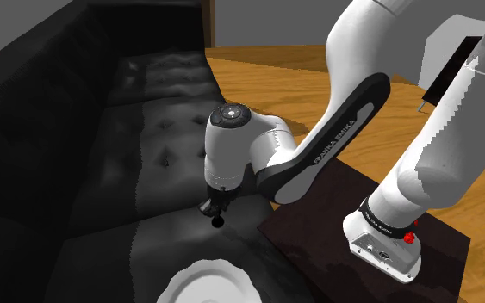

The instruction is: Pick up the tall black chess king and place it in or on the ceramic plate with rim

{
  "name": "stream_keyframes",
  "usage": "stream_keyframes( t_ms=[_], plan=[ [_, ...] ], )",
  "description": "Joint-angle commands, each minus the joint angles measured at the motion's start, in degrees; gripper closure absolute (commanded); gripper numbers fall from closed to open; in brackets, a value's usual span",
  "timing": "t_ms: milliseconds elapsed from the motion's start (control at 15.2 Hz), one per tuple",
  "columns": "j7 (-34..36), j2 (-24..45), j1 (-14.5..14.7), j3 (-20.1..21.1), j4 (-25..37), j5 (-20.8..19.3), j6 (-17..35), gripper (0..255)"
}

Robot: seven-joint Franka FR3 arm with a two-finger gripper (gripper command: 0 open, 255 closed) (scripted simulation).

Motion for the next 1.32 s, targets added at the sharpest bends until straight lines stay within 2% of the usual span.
stream_keyframes(
  t_ms=[0,462,924,1254],
  plan=[
    [-2.55,-1.98,-0.55,1.03,-0.01,3.44,-1.21,255],
    [-10.60,-9.21,-0.19,1.94,0.62,14.26,-6.56,255],
    [-15.52,-15.09,1.56,0.36,2.16,20.65,-12.57,255],
    [-8.27,-16.10,4.83,5.04,3.72,21.66,-14.81,255]
  ],
)
